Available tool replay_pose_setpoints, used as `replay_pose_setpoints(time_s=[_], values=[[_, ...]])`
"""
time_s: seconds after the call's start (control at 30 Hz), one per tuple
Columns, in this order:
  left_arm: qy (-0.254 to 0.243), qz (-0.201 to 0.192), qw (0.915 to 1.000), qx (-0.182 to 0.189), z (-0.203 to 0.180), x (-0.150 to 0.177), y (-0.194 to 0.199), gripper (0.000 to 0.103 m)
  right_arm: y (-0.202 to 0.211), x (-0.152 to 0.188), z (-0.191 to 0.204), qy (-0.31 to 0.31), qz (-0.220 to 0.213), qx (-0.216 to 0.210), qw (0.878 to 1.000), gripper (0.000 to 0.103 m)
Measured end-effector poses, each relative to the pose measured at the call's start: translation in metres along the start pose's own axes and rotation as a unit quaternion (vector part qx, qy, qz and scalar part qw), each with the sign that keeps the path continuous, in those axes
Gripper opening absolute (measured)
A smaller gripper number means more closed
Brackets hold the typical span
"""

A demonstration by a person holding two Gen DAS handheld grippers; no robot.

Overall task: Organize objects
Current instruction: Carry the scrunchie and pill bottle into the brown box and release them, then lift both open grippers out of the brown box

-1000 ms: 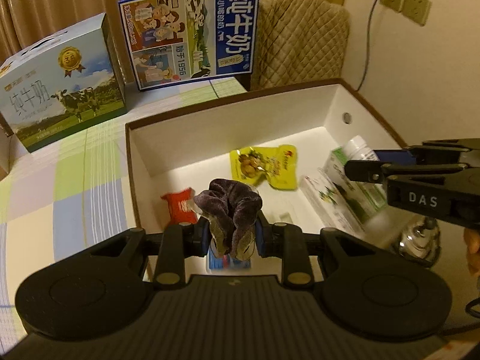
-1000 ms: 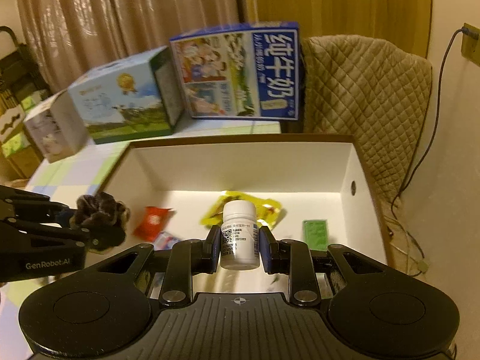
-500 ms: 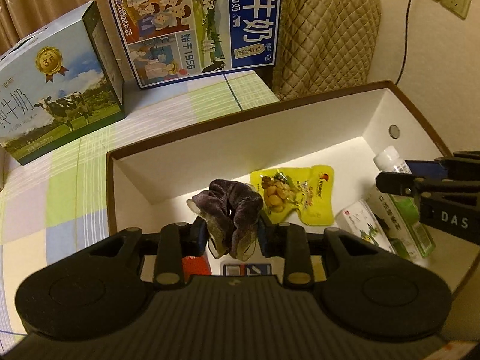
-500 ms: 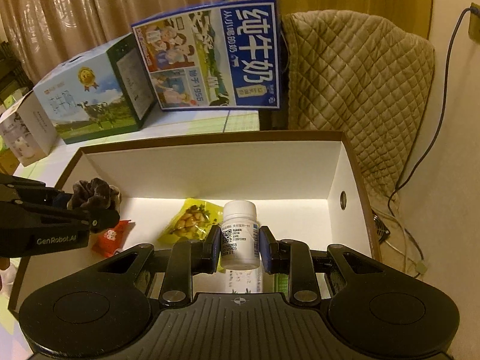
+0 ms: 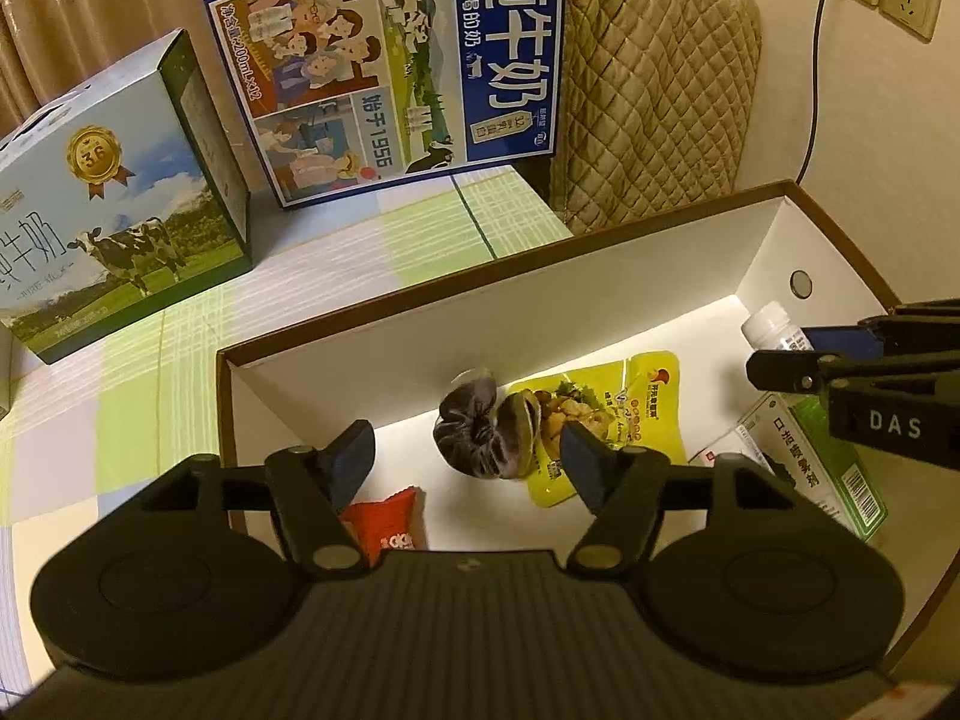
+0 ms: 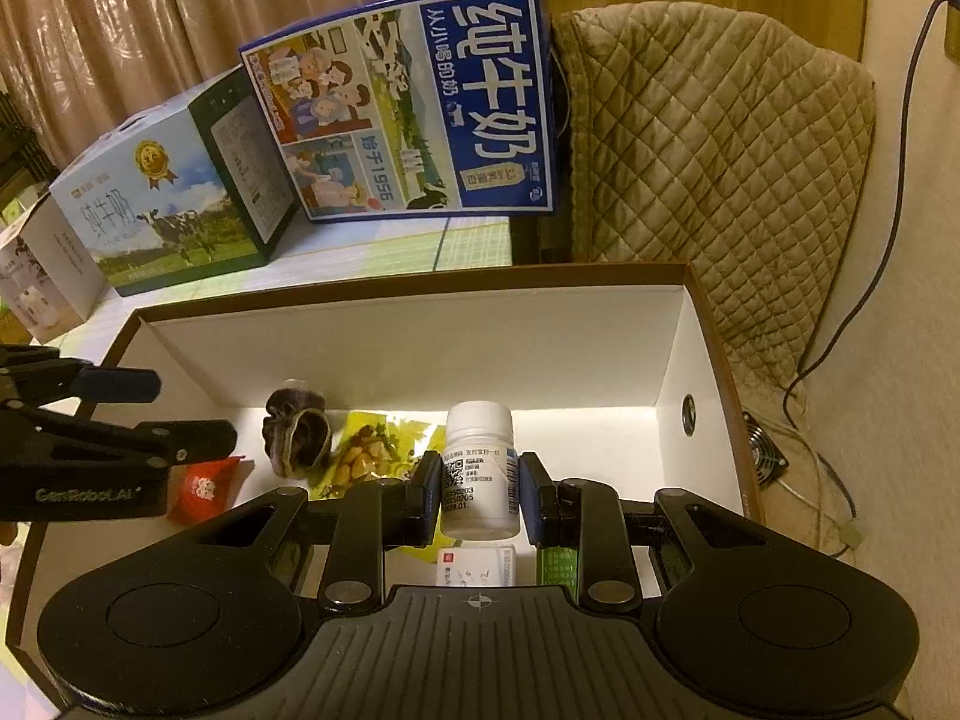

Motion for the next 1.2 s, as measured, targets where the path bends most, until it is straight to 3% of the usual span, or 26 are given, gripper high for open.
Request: replay_pose_setpoints(time_s=[0.13,0.2,0.27,0.7,1.2], values=[[0.002,-0.001,1.0,0.0,0.002,0.003,0.004,0.07,-0.003,-0.005,0.002,0.013,-0.007,0.018,1.0,0.029],[0.005,-0.002,1.0,0.003,0.003,0.005,0.007,0.075,0.0,-0.006,0.002,0.015,-0.019,0.021,0.999,0.05],[0.007,-0.004,0.9999,0.007,0.003,0.008,0.012,0.076,0.005,-0.006,0.002,0.013,-0.023,0.018,0.999,0.057],[0.028,-0.014,0.9991,0.027,-0.001,0.025,0.052,0.089,0.05,0.022,0.009,-0.008,-0.007,0.002,1.0,0.06],[0.054,-0.011,0.9983,0.02,-0.006,0.057,0.104,0.091,0.103,0.05,0.031,-0.033,-0.009,-0.014,0.999,0.062]])
Point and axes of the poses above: each gripper's, at about its wrist camera, not at the fingertips, and y roughly against the way its jaws point, z to its left, x to its underside, the point moved 6 cm from there along -y, roughly the way its jaws point, and after that the axes turned 5 degrees about -y, right-handed, at the moved point
